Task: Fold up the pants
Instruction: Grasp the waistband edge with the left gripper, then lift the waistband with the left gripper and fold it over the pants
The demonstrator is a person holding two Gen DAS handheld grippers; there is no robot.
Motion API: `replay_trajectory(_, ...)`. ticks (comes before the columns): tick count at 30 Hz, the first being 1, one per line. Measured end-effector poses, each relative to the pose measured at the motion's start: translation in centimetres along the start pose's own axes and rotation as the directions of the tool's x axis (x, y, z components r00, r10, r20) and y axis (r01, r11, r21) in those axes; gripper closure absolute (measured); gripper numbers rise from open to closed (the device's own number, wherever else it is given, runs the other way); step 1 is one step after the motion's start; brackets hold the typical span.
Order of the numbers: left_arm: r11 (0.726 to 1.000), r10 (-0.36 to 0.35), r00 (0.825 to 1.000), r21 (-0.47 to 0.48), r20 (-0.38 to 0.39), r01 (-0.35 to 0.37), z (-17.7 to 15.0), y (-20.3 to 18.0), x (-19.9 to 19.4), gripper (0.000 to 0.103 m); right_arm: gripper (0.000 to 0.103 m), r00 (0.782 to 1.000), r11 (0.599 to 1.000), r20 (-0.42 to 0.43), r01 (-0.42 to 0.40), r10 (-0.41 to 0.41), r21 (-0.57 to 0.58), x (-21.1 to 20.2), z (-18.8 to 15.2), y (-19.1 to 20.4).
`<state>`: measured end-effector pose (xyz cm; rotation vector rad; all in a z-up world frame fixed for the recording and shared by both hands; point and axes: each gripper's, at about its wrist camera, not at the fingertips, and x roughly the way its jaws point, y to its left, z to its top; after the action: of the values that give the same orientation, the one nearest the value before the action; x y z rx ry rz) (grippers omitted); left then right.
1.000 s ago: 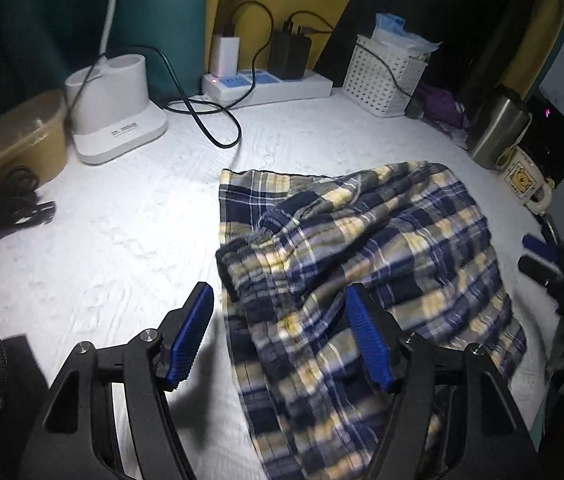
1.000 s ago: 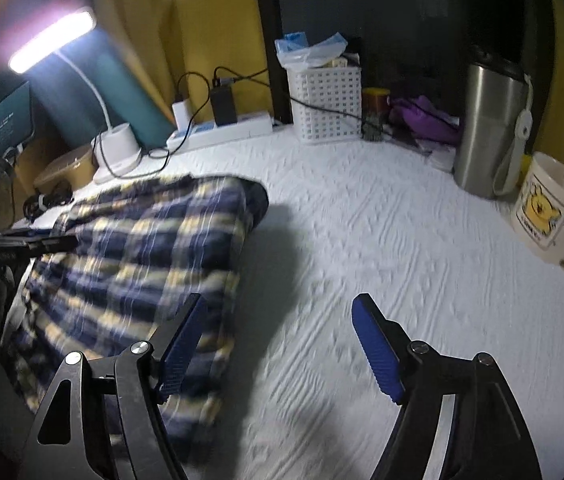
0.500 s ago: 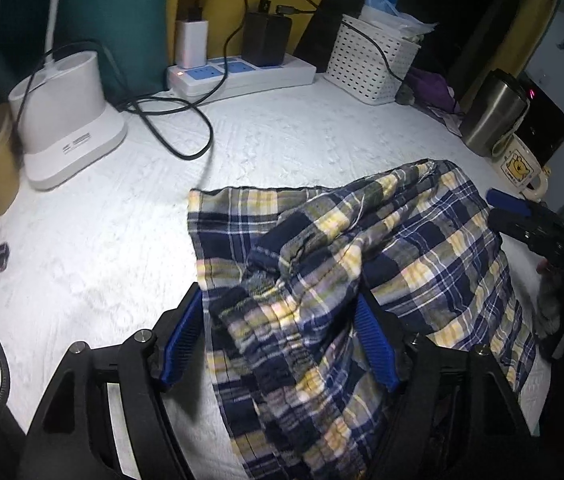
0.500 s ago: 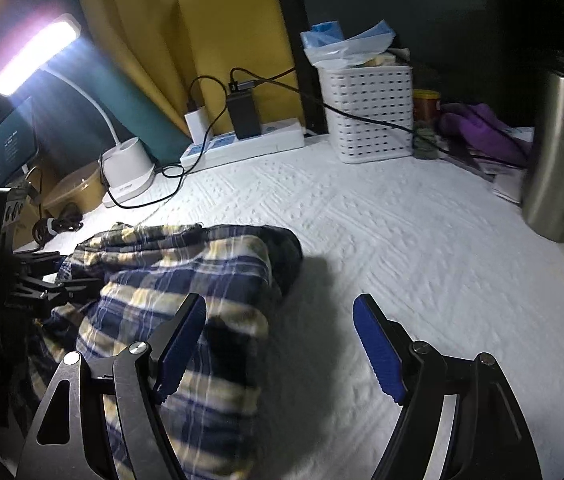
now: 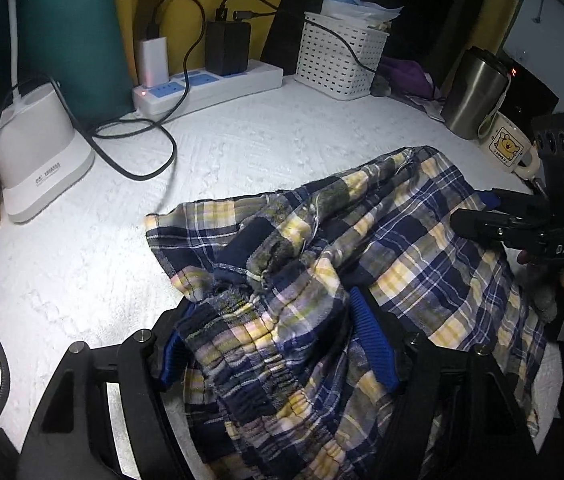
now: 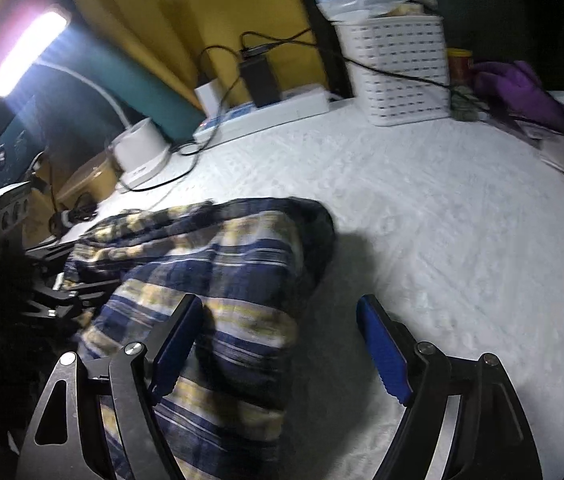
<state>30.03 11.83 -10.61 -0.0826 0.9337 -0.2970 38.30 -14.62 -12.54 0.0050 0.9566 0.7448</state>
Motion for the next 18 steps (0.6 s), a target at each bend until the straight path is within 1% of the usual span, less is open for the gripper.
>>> replay_trajectory(2, 1.000, 0.009, 1.000, 0.011, 0.015, -0.009, 0.0, -0.3, 0.0, 0.033, 0.022, 1.000, 1.000, -0.004, -0.020, 0.020, -0.013, 0.4, 0.2, 0.4)
replay_trajectory(4, 0.999, 0.015, 1.000, 0.034, 0.015, -0.016, 0.0, -0.8, 0.0, 0.038, 0.023, 0.999, 0.998, -0.013, -0.049, 0.048, -0.026, 0.9, 0.5, 0.9)
replay_trajectory(5, 0.999, 0.013, 1.000, 0.037, 0.016, -0.014, 0.1, -0.9, 0.1, 0.040, 0.026, 0.998, 0.998, -0.015, -0.062, 0.062, -0.030, 1.1, 0.6, 1.0)
replay_trajectory(6, 0.999, 0.011, 1.000, 0.038, 0.017, -0.012, 0.1, -0.9, 0.1, 0.043, 0.040, 0.996, 0.996, -0.022, -0.082, 0.082, -0.033, 1.3, 0.8, 1.2)
replay_trajectory(7, 0.999, 0.008, 1.000, 0.036, 0.019, -0.009, 0.1, -0.9, 0.0, 0.049, 0.047, 0.996, 0.996, -0.026, -0.082, 0.081, -0.034, 1.5, 0.9, 1.3)
replay_trajectory(8, 0.999, 0.008, 1.000, 0.032, 0.025, -0.009, 0.2, -0.8, -0.1, 0.052, 0.051, 0.997, 0.996, -0.026, -0.077, 0.076, -0.035, 1.6, 0.9, 1.4)
replay_trajectory(10, 1.000, 0.008, 0.999, 0.026, 0.038, -0.009, 0.2, -0.9, -0.3, 0.061, 0.062, 0.996, 0.996, -0.037, -0.077, 0.076, -0.046, 1.9, 1.1, 1.7)
replay_trajectory(12, 0.999, 0.016, 0.998, 0.032, 0.054, -0.018, 0.1, -1.2, -0.5, 0.065, 0.071, 0.997, 0.995, -0.040, -0.072, 0.069, -0.067, 2.0, 1.2, 2.3)
replay_trajectory(16, 0.997, 0.047, 0.996, 0.053, 0.082, -0.051, 0.1, -2.0, -1.3, 0.067, 0.080, 1.000, 0.994, -0.010, -0.027, 0.027, -0.109, 1.3, 1.1, 3.4)
replay_trajectory(18, 0.998, 0.047, 0.994, 0.048, 0.103, -0.052, 0.1, -2.2, -2.2, 0.068, 0.081, 0.999, 0.992, 0.025, -0.019, 0.022, -0.121, 0.2, 1.2, 4.0)
